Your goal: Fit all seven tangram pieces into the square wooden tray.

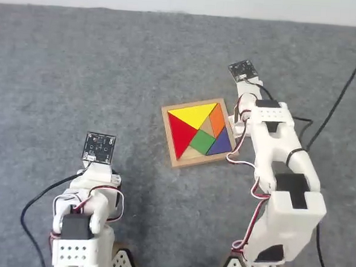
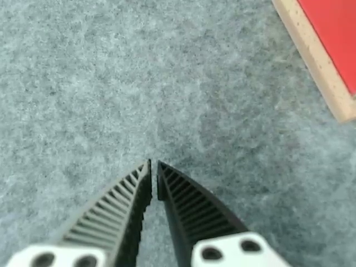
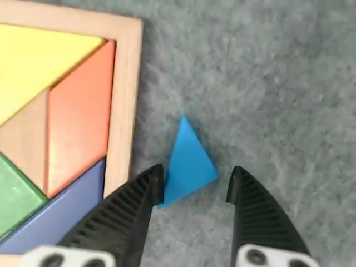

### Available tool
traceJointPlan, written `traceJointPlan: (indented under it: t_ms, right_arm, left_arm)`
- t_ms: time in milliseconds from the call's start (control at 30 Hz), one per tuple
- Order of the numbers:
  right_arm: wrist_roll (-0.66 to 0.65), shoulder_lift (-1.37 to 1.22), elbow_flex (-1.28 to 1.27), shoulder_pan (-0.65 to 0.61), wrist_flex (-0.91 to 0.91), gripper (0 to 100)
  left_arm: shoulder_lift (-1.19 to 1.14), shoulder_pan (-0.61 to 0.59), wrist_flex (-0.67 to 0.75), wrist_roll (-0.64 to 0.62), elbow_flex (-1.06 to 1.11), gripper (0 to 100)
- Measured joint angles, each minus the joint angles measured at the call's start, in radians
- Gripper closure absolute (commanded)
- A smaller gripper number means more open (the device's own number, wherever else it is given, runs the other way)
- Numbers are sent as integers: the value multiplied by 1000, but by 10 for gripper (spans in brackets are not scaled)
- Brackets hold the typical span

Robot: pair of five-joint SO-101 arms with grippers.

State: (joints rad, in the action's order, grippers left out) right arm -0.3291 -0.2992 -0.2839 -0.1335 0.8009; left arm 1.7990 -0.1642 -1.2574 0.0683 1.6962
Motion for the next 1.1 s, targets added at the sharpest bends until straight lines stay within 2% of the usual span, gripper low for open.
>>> traceJointPlan:
  t_ms: [467, 667, 933, 1100]
  right_arm:
    - [-28, -78, 83, 0, 14, 814]
    - [-31, -78, 84, 6, 21, 940]
    - [-31, -78, 84, 8, 25, 937]
    - [-31, -55, 104, 8, 98, 937]
  left_arm:
    - [0, 0, 0, 0, 0, 979]
    - [0, 0, 0, 0, 0, 979]
    - [0, 0, 0, 0, 0, 979]
    - [0, 0, 0, 0, 0, 979]
